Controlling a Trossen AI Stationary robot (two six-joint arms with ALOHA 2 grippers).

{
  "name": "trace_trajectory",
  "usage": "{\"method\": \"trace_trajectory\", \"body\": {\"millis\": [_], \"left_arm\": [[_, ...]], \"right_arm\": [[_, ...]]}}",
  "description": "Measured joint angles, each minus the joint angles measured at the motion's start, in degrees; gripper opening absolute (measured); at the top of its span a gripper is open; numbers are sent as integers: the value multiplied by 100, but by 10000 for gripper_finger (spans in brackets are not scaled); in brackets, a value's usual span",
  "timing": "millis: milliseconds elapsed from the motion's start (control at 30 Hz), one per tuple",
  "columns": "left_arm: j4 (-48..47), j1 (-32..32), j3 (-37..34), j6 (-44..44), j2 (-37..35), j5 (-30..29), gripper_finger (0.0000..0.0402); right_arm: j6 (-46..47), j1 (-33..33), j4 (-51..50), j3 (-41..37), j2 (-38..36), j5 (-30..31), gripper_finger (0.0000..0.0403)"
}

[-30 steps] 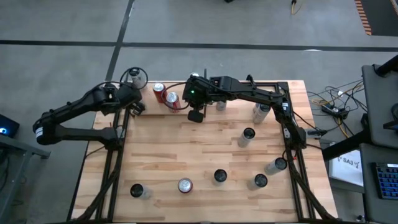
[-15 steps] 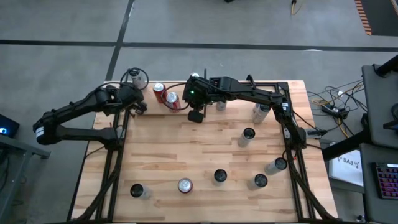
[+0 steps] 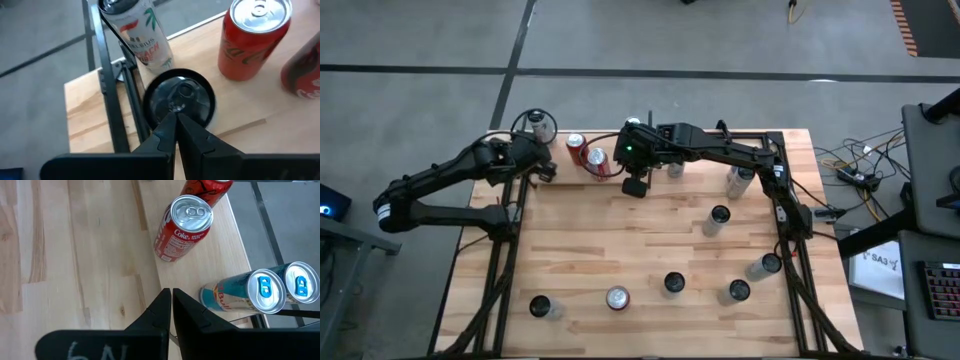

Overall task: Place canned beverage on shelf
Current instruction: Put the top white and pink soda can on the shelf aligned with the other white and pink soda can

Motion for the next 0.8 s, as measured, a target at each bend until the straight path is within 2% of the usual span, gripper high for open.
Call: {"method": "trace_trajectory", "body": {"millis": [167,800], "left_arm": [[-129,2,-9,187,-3,-93,0],[-214,2,4,-1005,69,169,0]], "right_arm": [[0,0,8,0,0,0,9],[16,0,42,0,0,0,9]]}}
